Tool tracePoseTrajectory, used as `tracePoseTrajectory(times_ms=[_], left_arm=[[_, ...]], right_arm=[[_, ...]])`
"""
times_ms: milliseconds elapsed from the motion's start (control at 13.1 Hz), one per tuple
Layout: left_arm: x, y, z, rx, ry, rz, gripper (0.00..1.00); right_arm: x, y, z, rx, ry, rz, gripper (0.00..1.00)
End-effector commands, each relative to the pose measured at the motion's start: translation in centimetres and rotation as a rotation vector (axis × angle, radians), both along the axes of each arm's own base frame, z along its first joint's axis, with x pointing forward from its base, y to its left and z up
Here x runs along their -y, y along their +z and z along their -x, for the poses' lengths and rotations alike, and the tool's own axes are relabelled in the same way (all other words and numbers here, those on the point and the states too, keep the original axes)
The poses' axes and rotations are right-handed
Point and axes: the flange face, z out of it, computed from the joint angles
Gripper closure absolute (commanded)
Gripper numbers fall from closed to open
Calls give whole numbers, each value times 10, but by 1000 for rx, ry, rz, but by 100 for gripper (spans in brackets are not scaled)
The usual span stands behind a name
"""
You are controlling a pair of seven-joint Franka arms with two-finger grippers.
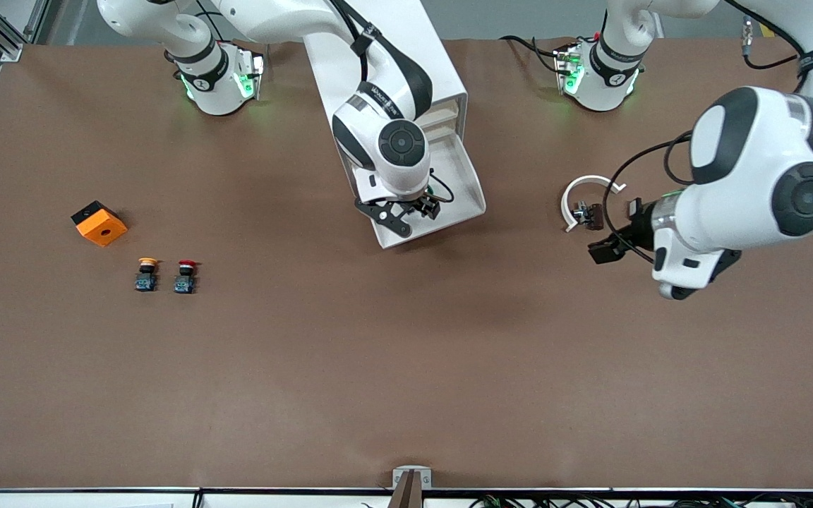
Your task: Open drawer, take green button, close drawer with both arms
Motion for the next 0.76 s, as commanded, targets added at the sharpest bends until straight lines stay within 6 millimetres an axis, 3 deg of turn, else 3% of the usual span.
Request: tracePoseTrajectory(times_ms=[0, 382, 458, 687], left_arm=[[4, -24, 35, 4, -41, -14, 0], [28, -60, 53, -21, -112, -55, 0], [29, -65, 55, -29, -115, -56, 0], [40, -63, 60, -26, -135, -63, 0]], right_arm=[[-4, -11, 2, -11, -18, 9, 0], [-10, -20, 9, -22, -42, 23, 0], [-10, -20, 9, -22, -43, 23, 6], [-11, -18, 9, -19, -43, 20, 66]])
